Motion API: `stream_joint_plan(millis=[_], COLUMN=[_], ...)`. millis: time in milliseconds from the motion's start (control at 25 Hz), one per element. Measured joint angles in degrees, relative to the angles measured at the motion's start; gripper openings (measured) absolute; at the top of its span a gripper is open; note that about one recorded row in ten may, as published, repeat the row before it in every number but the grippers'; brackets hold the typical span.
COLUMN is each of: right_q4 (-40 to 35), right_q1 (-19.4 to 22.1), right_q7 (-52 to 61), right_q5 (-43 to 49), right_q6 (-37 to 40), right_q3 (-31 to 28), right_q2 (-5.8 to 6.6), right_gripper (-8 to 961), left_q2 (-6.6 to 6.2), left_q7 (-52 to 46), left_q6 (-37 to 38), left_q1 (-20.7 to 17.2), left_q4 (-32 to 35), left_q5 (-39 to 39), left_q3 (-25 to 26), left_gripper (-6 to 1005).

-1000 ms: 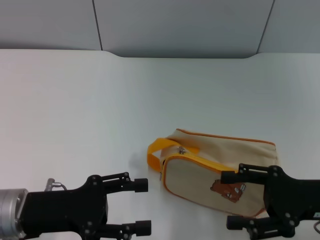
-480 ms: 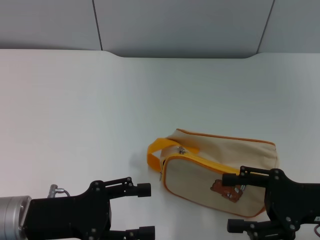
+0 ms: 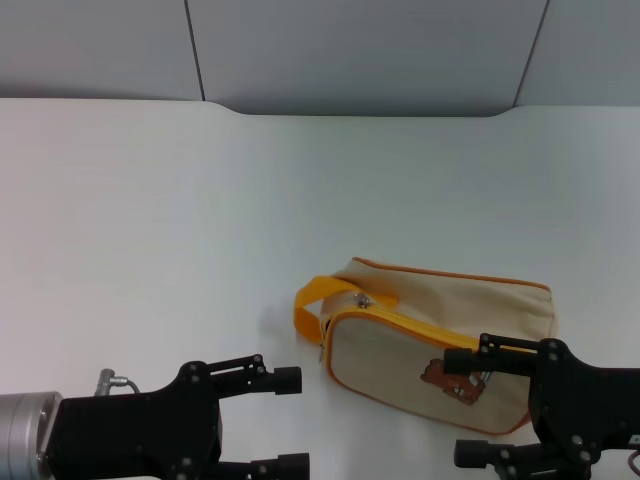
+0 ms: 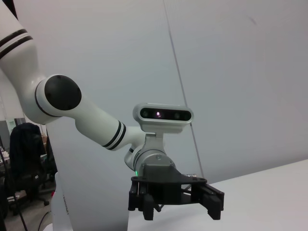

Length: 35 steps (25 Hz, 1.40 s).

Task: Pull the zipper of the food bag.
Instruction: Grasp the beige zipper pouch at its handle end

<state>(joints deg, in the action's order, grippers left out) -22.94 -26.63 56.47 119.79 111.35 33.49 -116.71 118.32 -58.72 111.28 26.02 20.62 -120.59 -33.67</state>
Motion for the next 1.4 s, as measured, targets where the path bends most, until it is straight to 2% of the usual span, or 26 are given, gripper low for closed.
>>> stream_joint_plan(millis=[160,400,440,560,640,960,1320,1400], right_q4=[0.00,-0.10,-0.10,-0.10,-0.12,-0.42,-0.44,-0.44], right_q1=[0.12,0.78,0.78,0.79,0.79,0.78,0.70,0.70], right_q7=[0.12,0.19,0.20,0.21,0.22,0.22,0.21,0.21], right_q5=[0.00,0.00,0.00,0.00,0.00,0.00,0.00,-0.02], right_q6=[0.01,0.09,0.10,-0.05,-0.27,-0.34,-0.37,-0.39], right_q3=[0.00,-0.38,-0.43,-0.44,-0.45,-0.46,-0.44,-0.44], right_q2=[0.23,0.50,0.58,0.61,0.61,0.61,0.74,0.84], right_gripper=[835,835,835,835,835,834,834,835], left_q2=[0.05,0.24,0.60,0.71,0.73,0.86,0.95,0.95], left_q7=[0.08,1.46,1.91,3.30,7.83,13.88,17.18,17.43], left_q6=[-1.13,-10.57,-14.50,-17.78,-23.14,-28.75,-33.50,-34.28], left_q1=[0.17,0.38,1.26,2.38,4.03,7.36,9.74,9.88], left_q4=[0.11,-0.41,-1.63,-4.07,-8.35,-14.40,-18.31,-18.43], left_q5=[0.18,0.95,1.86,3.49,6.11,7.00,7.23,7.24], left_q3=[0.32,0.74,0.75,0.75,0.73,0.63,0.71,0.88], left_gripper=[813,813,813,813,813,790,750,664])
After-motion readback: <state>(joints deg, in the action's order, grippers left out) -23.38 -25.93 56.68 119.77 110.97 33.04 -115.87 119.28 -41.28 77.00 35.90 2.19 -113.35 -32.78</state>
